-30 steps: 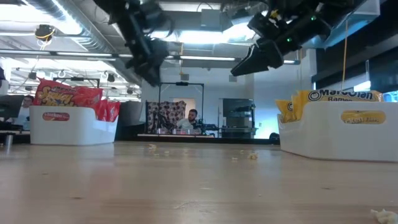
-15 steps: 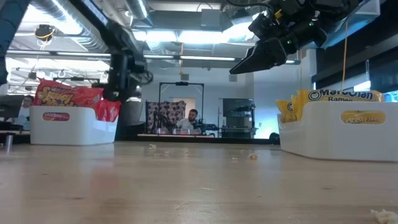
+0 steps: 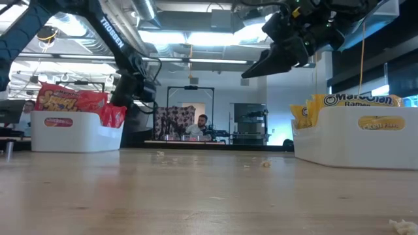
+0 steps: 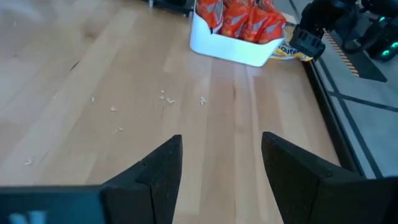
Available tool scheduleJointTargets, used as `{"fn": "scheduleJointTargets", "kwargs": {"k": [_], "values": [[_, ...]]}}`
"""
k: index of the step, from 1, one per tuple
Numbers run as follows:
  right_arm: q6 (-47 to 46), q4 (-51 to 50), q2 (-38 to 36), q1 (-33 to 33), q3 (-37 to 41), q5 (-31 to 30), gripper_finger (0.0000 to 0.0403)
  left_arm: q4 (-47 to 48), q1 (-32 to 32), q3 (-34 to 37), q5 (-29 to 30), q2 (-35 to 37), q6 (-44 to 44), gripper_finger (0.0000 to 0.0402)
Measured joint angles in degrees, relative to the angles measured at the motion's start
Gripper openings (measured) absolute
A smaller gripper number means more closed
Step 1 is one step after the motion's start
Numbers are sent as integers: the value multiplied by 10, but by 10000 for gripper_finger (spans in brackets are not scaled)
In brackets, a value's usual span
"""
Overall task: Sort Maruchan noodles
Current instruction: Put the yellow noodle into the bottom white bin
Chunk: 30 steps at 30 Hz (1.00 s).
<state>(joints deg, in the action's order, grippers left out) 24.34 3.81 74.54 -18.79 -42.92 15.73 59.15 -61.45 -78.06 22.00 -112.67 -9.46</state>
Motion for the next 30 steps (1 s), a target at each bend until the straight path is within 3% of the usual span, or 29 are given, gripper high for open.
{"fn": "scheduleJointTargets", "kwargs": {"k": [8,15,30], "values": [[0,-8,0,0,0,0,199,-48,14,0,-81,-3,26,141],[0,-7,0,0,0,0,199,-94,50,0,-106,-2,44,141],[-4,-7,0,0,0,1,199,-167,191,0,-158,-3,53,141]]}}
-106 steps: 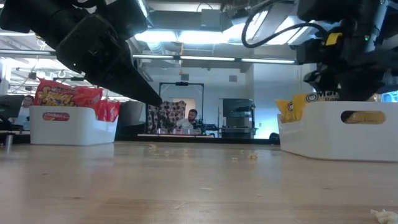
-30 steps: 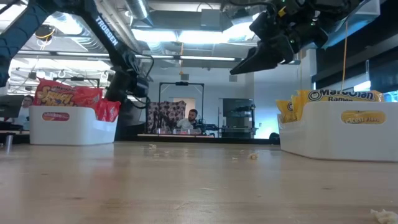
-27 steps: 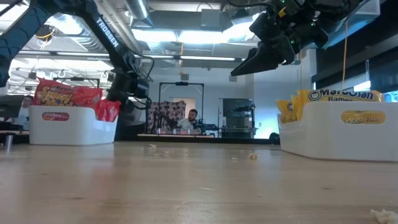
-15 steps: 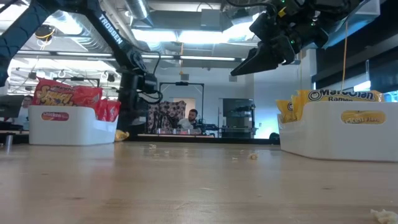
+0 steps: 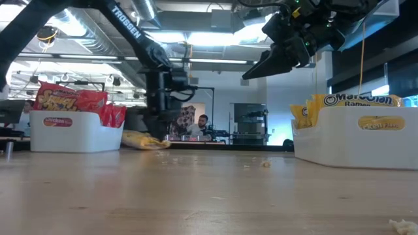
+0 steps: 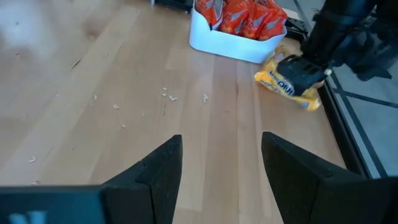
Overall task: Sort Maruchan noodles
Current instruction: Put the yellow noodle into the bottom white bin
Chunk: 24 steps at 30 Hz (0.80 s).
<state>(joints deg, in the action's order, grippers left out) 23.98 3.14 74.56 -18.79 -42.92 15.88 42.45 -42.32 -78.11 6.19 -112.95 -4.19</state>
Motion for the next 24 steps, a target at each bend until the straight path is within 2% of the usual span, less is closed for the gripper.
{"fn": "scheduleJointTargets", "kwargs": {"k": [8,14,19,24], "values": [[-66,-9,0,1,0,0,199,-23,125,0,-2,-1,-4,141],[-110,-70,0,19,0,21,199,-31,226,0,-2,-1,-54,141],[-129,-91,0,88,0,-27,199,-48,316,1,-1,-1,-110,141],[-152,-92,0,158,0,-90,199,-34,394,4,37,11,-156,141]]}}
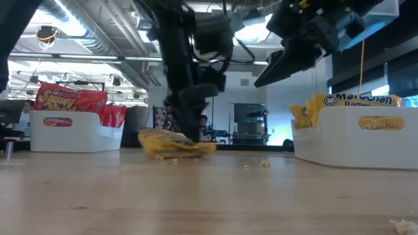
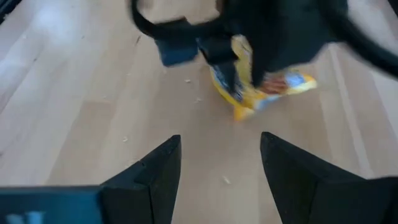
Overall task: Sort Maruchan noodles
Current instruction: Put the yellow noodle into the bottom white bin
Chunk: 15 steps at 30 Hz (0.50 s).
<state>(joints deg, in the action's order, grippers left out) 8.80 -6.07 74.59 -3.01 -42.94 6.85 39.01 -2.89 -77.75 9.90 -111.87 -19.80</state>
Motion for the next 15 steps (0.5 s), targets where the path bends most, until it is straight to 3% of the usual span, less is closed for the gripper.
{"fn": "scheduleJointTargets", "kwargs": {"k": [8,15], "values": [[-40,0,0,60,0,-38,199,71,66,0,73,111,-24,141],[-55,36,0,68,0,-28,199,147,32,-1,124,159,1,141]]}}
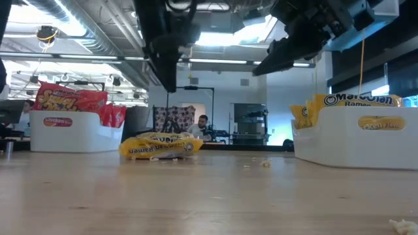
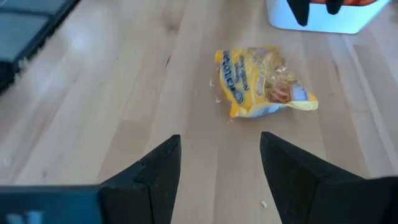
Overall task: Sort Maruchan noodles
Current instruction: Put the yellow noodle into the bottom white bin
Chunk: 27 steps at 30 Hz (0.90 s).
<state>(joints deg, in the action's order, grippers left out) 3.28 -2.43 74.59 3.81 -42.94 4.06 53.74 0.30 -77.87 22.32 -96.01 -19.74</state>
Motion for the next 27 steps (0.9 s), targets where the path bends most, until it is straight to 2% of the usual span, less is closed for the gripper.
{"fn": "scheduleJointTargets", "kwargs": {"k": [3,5,11,14,17,23,25,27], "values": [[-14,10,0,-1,0,0,204,-5,-17,0,56,-1,17,143],[-15,11,0,-1,0,-5,215,-7,-23,-1,68,-8,47,147],[-15,7,0,-1,0,12,277,-4,-43,0,6,-18,73,179],[-16,9,0,-1,0,15,302,-13,-55,-1,-1,-23,65,189],[-16,12,4,-1,0,15,317,-4,-80,0,-78,-24,87,188],[-15,12,24,-1,0,15,324,-39,-132,20,-283,-24,187,188],[-15,21,38,-1,0,15,324,-48,-153,36,-321,-24,208,188],[-15,24,52,-1,0,15,324,-61,-169,49,-317,-24,217,187]]}}
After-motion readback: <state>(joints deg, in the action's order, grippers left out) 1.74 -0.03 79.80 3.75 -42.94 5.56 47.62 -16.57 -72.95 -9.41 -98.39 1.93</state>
